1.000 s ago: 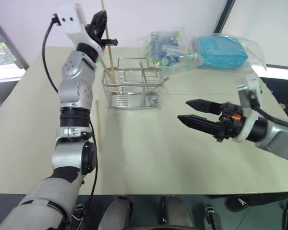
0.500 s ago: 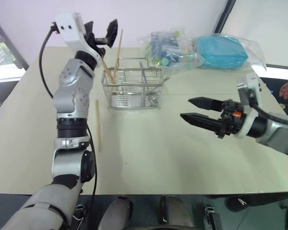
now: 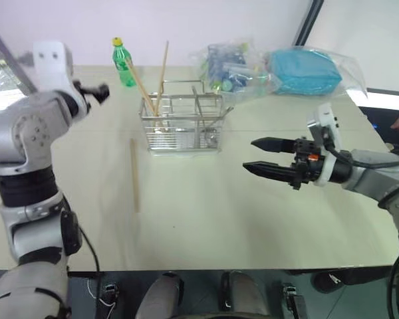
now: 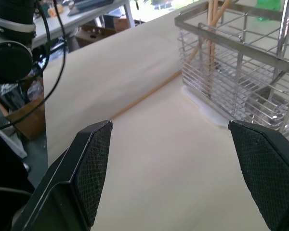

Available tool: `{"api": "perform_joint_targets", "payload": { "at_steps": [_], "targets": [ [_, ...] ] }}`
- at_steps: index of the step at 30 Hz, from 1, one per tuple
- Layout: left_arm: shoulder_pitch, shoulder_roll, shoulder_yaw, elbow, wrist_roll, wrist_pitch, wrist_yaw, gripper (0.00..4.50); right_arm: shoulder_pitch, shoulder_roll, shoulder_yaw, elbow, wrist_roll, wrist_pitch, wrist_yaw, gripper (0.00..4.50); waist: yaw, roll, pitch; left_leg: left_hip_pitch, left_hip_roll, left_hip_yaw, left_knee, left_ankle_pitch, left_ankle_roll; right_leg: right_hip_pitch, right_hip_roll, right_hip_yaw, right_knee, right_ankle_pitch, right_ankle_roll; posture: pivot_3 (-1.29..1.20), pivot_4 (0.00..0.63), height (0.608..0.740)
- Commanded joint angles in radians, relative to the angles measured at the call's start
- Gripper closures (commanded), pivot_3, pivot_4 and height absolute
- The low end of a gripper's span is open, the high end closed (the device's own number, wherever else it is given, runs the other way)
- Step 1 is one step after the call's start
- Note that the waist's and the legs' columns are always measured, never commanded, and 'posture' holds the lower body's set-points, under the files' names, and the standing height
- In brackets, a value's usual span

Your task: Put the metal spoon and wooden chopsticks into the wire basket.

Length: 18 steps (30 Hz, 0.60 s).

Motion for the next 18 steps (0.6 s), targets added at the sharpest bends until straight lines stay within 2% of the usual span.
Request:
{"api": "perform_joint_targets", "payload": {
  "at_steps": [1, 4, 7, 11, 18],
  "targets": [
    [0.022, -0.058, 0.049, -0.106, 0.010, 0.162, 0.026, 0.06, -0.034, -0.003, -0.007, 0.013, -0.026, -0.019, 0.039, 0.51, 0.005, 0.000, 0.000, 0.000, 0.000, 0.000, 0.000, 0.000, 0.000, 0.000, 0.000, 0.000, 0.000, 0.000, 0.000, 0.00, 0.150, 0.696],
    [0.077, -0.141, 0.078, -0.136, 0.024, 0.265, 0.045, 0.06, -0.042, 0.013, 0.003, 0.016, -0.040, -0.018, 0.048, 0.51, 0.006, 0.000, 0.000, 0.001, 0.000, 0.000, 0.000, 0.003, -0.005, 0.000, -0.001, 0.001, 0.000, 0.000, 0.000, 0.00, 0.150, 0.696],
    [0.128, -0.191, 0.073, -0.132, 0.015, 0.271, 0.057, 0.06, -0.038, 0.035, 0.003, 0.002, -0.037, -0.008, 0.037, 0.51, 0.004, 0.000, 0.000, 0.001, 0.001, 0.000, -0.001, 0.003, -0.006, -0.001, -0.001, 0.001, 0.000, 0.000, 0.000, 0.00, 0.150, 0.696],
    [0.186, -0.181, 0.000, -0.111, 0.043, 0.271, 0.047, 0.06, -0.009, 0.045, -0.007, -0.026, -0.043, -0.002, 0.027, 0.51, 0.006, 0.000, 0.000, 0.000, 0.001, 0.001, 0.000, 0.003, -0.006, -0.001, -0.001, 0.001, 0.000, 0.000, 0.000, 0.00, 0.150, 0.696],
    [0.183, -0.249, -0.011, -0.004, 0.092, 0.236, 0.026, 0.06, 0.008, 0.058, -0.039, -0.054, -0.007, 0.022, -0.014, 0.51, 0.009, 0.000, 0.000, 0.000, 0.001, 0.002, 0.000, 0.003, -0.006, -0.001, -0.002, 0.001, 0.000, 0.000, 0.000, 0.00, 0.150, 0.696]
  ]
}}
